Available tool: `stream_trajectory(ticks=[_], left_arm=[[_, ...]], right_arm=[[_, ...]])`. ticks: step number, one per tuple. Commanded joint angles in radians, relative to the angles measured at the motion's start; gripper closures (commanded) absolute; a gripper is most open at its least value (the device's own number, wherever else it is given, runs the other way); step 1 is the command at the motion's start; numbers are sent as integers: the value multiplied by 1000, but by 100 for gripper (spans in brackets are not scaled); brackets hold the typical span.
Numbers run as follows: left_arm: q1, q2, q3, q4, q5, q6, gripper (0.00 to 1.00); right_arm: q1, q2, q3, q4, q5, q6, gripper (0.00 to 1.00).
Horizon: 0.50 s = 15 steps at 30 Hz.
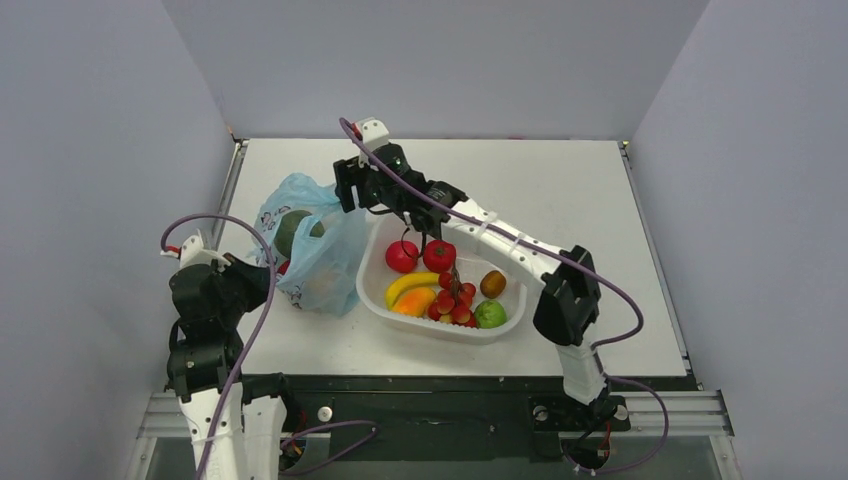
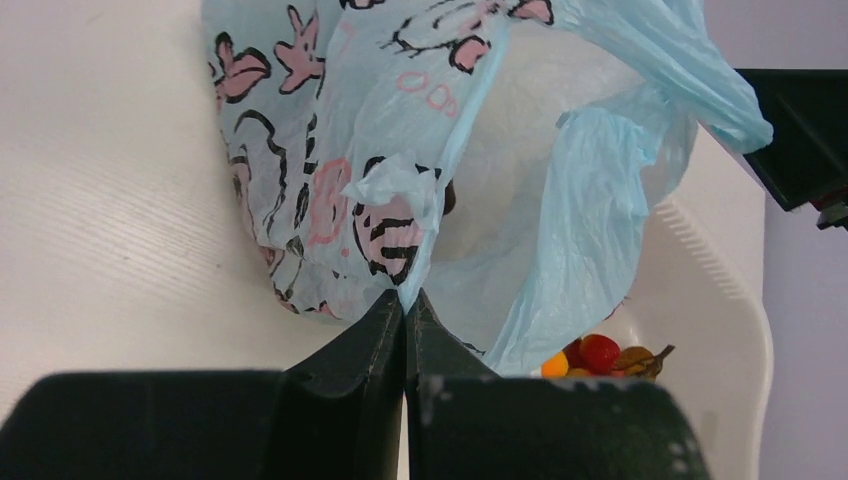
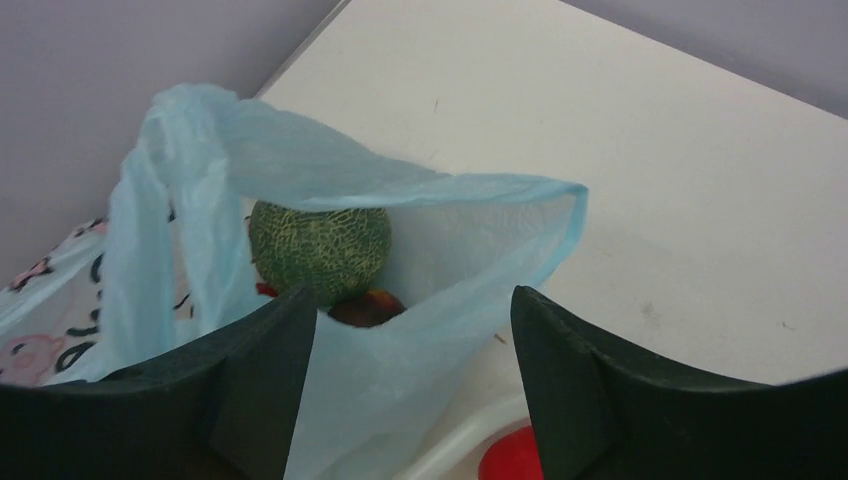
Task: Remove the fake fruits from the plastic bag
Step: Adjust the plastic bag at the center of the board.
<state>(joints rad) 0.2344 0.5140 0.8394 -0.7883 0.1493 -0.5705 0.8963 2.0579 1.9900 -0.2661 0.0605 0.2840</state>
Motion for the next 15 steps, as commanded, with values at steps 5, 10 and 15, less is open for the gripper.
stream_trajectory(ticks=[5,10,15], left_arm=[[1,-16,-55,155,172,22,100],[1,-15,-56,150,192,30,100],[1,-14,-51,144,203,36,100]], right_arm=[[81,-233,-194,30,48,226,23],[144,-235,-252,50,165,504,20],[180,-214,-344,137,226,634,17]])
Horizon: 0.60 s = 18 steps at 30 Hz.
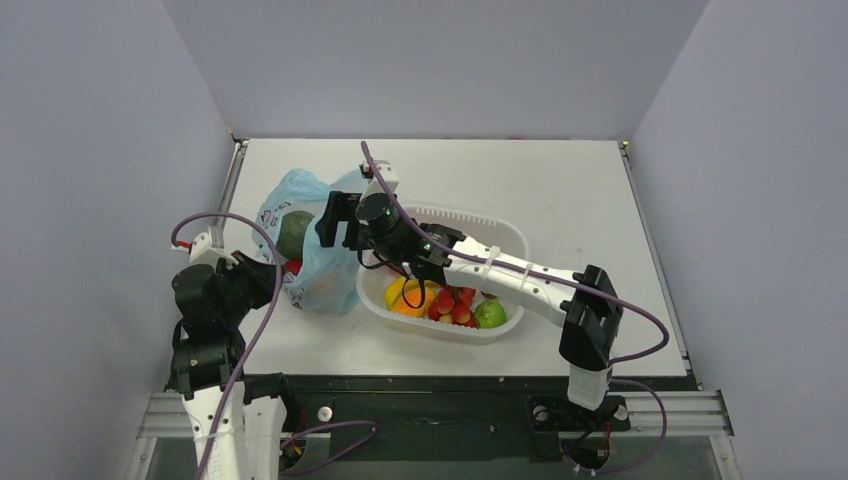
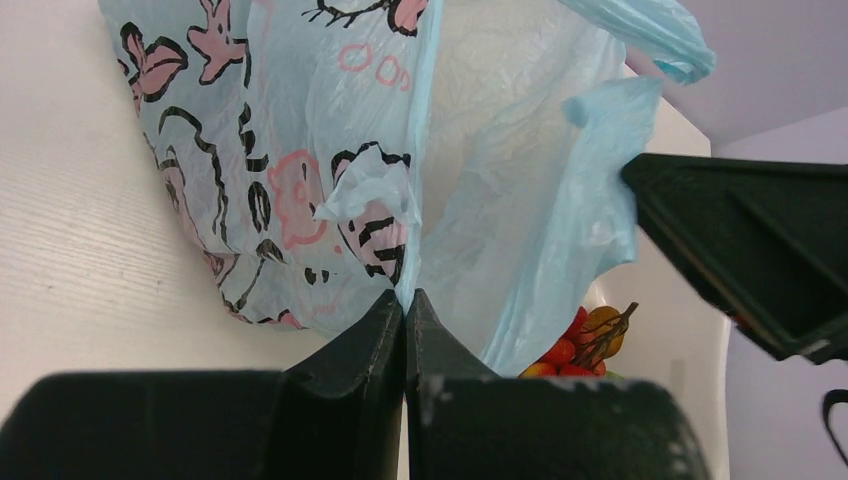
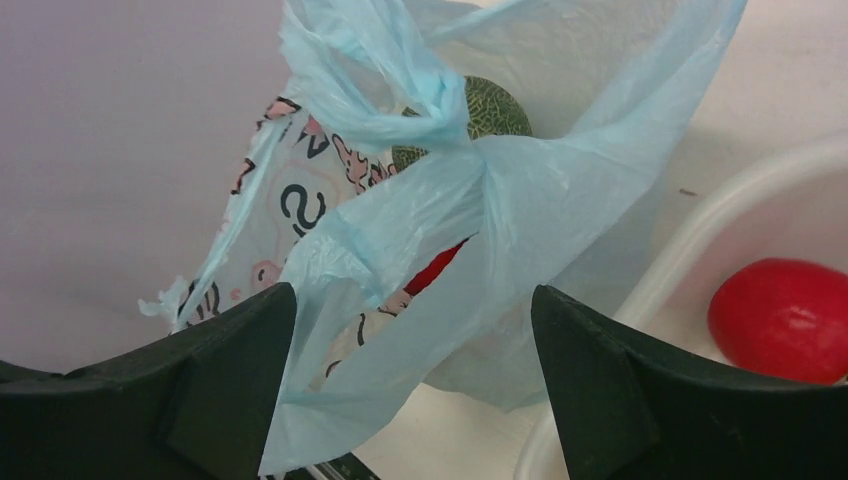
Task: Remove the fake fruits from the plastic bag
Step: Adjust the plastic bag at the center of the board.
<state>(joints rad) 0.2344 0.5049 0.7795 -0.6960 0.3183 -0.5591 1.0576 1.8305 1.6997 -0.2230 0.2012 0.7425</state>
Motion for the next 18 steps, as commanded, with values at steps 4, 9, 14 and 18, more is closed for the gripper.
stream_trajectory(ticks=[4,9,14,18], left_arm=[[2,5,8,53,45,23,100],[2,26,19,29,3,25,95],[3,29,16,17,-56,17,88],[3,21,14,2,-128,-2,77]], right_arm=[[18,53,-49,120,52,162,26],[30,-4,-181,266,-43,71,67],[37,-45,-352,377,-144,36,100],[71,-63,-426,390,-143,-33,100]])
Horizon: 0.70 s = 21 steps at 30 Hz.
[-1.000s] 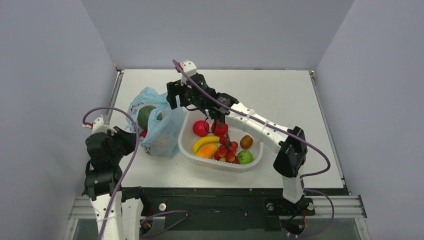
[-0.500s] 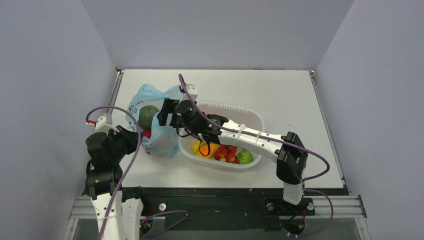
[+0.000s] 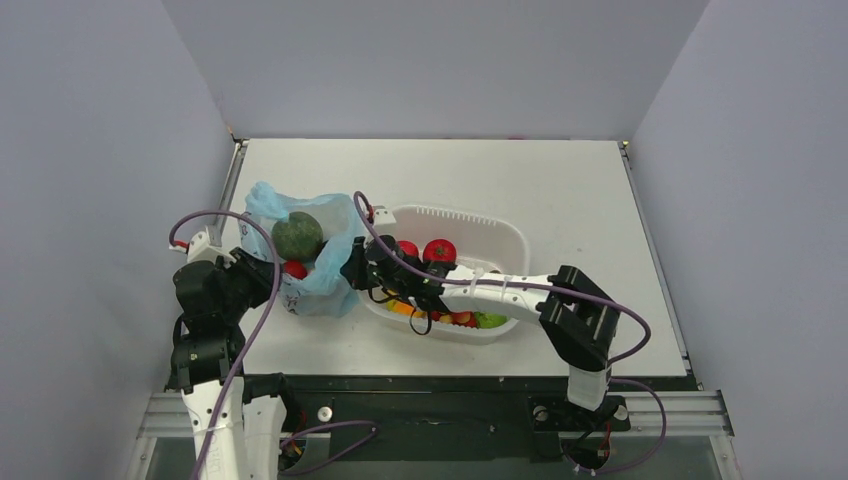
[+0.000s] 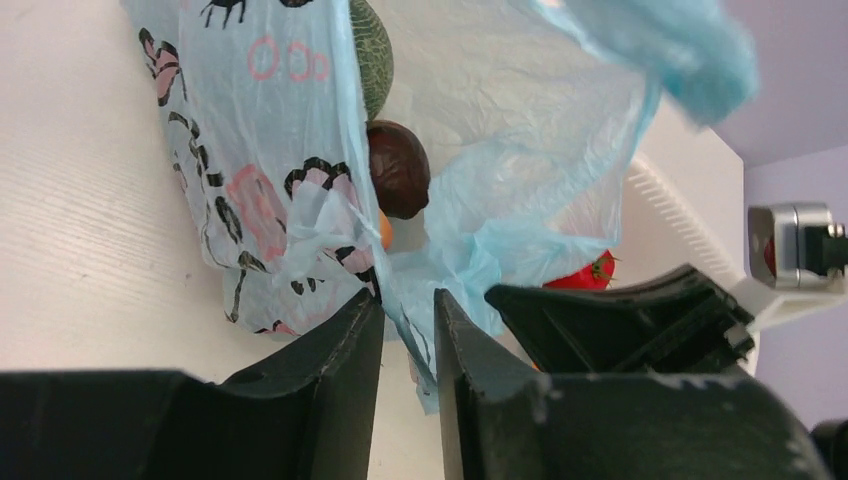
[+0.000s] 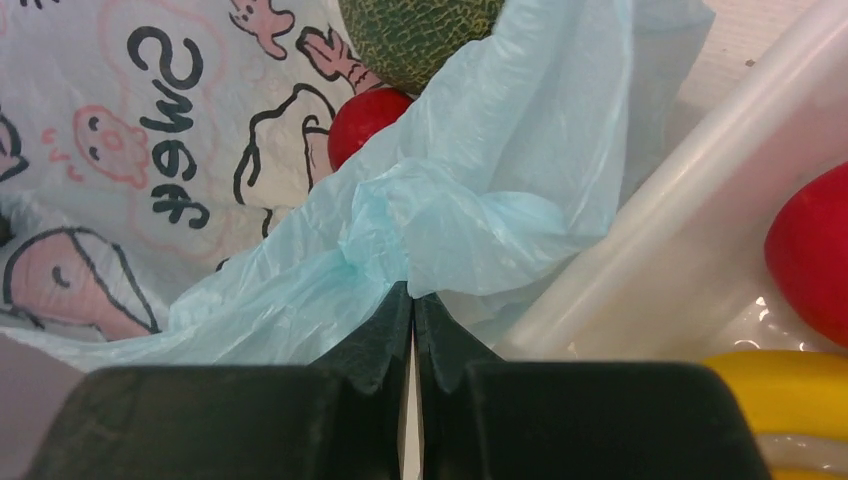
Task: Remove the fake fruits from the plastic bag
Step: Adjust the plastic bag at the center of the board.
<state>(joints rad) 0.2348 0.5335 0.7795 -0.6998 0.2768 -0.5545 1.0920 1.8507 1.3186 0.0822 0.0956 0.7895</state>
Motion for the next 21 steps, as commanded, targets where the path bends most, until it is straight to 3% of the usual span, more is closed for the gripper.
stream_trajectory(ticks=[1,4,7,9,16,21], left_arm=[[3,-9,17,-3,-98,-12,72],[4,-15,19,-15,-146,-16,57],[3,-16,24,-34,-187,-28,32],[3,-14,34,-50,-205,-25,24],[-5,7,194,-120,-259,147,20],[-23,30,280,-127,-318,106,12]], right_arm=[[43,-87,-70,89,-29,-106,100],[71,-101,-100,88,-9,-144,100],[82,-101,-109,78,17,-174,100],[84,-103,-99,68,30,-197,100],[94,-101,-28,17,24,-289,100],[138,-79,-27,15,12,-294,100]])
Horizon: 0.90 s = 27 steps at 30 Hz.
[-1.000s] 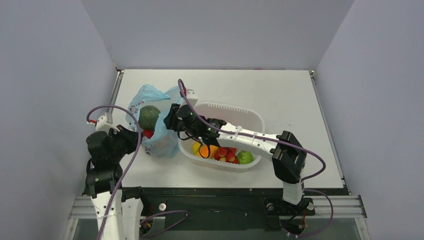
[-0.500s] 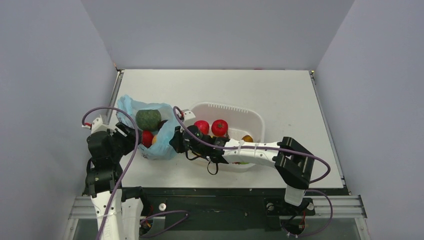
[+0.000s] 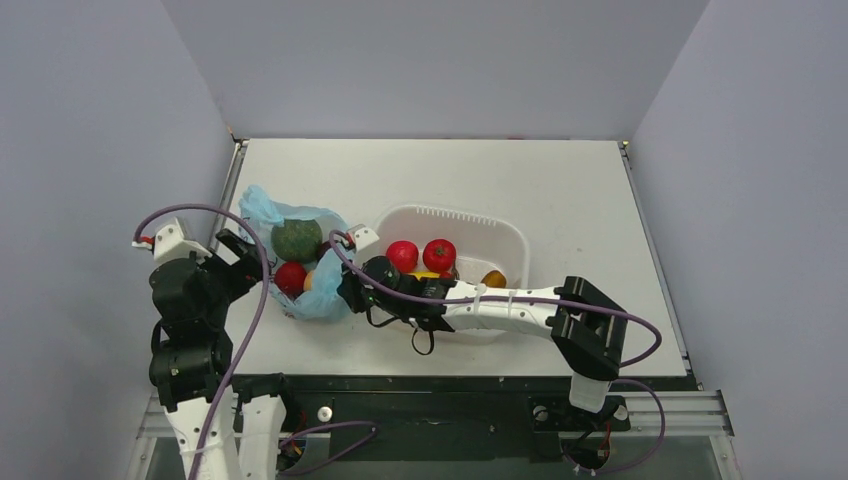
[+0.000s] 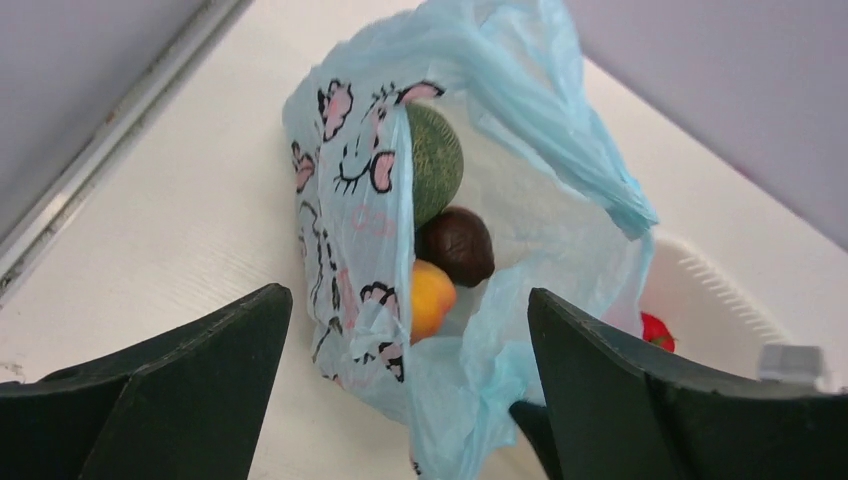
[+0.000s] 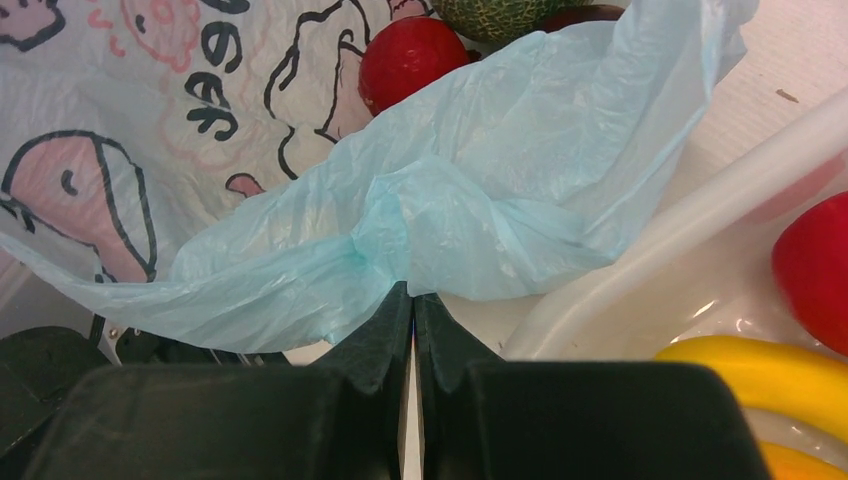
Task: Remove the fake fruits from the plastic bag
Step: Adjust the plastic bag at the center of the board.
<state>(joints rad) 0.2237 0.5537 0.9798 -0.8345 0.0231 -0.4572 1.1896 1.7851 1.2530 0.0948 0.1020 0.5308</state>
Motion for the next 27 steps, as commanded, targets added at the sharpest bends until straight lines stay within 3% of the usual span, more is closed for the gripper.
stream_trajectory(ticks=[1,6,13,15,18,22,27], left_arm=[[-11,6,75,12,-61,-34,11],[-10,-28,5,-28,-96,-206,11],[-10,-41,-14,-188,-433,-343,11],[-12,-45,-32,-195,-451,-351,10],[-10,-50,-86,-104,-357,-293,11],[-10,-50,-176,37,-126,-220,17],[-9,-44,-208,79,-87,-162,25]], right_arm=[[46,-11,37,1,4,-35,100],[58,-15,14,0,-19,-49,100],[64,2,-16,7,-27,-53,100],[65,2,-14,10,-27,-52,100],[65,4,-7,13,-32,-50,99],[72,3,-23,15,-35,-47,99],[87,5,-71,11,-36,-46,99]])
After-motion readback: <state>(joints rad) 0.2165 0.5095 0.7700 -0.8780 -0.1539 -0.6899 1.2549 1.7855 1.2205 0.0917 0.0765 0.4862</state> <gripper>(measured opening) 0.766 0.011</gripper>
